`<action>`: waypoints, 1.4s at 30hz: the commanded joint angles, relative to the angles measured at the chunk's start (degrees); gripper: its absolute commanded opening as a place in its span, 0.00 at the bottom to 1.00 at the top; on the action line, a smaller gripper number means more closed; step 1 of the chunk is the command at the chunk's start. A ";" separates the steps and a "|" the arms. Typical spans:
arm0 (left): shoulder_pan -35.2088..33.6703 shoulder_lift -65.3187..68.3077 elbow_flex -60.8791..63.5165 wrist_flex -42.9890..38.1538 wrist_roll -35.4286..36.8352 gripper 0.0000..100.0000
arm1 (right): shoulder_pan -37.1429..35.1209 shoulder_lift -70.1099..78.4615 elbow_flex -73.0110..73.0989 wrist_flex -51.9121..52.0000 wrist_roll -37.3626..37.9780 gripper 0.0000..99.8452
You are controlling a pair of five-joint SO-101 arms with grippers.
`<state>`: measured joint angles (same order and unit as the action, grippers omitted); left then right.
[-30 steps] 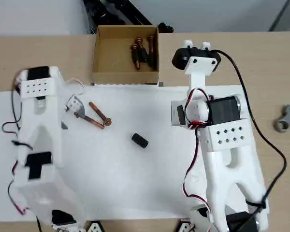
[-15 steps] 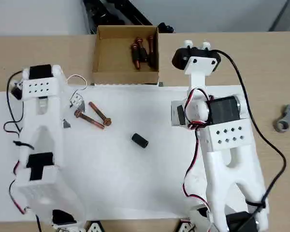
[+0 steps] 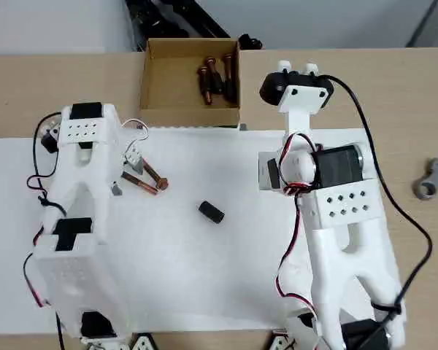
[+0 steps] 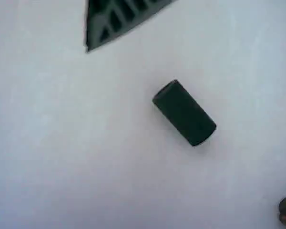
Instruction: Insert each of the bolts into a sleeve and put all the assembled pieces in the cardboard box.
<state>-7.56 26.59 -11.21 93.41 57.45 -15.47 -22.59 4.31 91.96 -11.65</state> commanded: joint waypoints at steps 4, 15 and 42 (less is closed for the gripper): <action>-2.02 2.29 -2.42 -0.44 1.85 0.21 | -0.40 -2.07 -0.26 -0.40 -0.70 0.17; -5.36 5.01 -2.42 -0.62 2.11 0.13 | -0.40 -2.07 -0.26 -0.75 -0.70 0.17; 1.85 -30.68 -13.76 7.03 -29.80 0.01 | -18.95 11.38 8.62 -10.95 -0.35 0.18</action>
<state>-5.98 6.81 -24.84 99.47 30.55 -33.93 -12.75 13.19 83.87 -11.65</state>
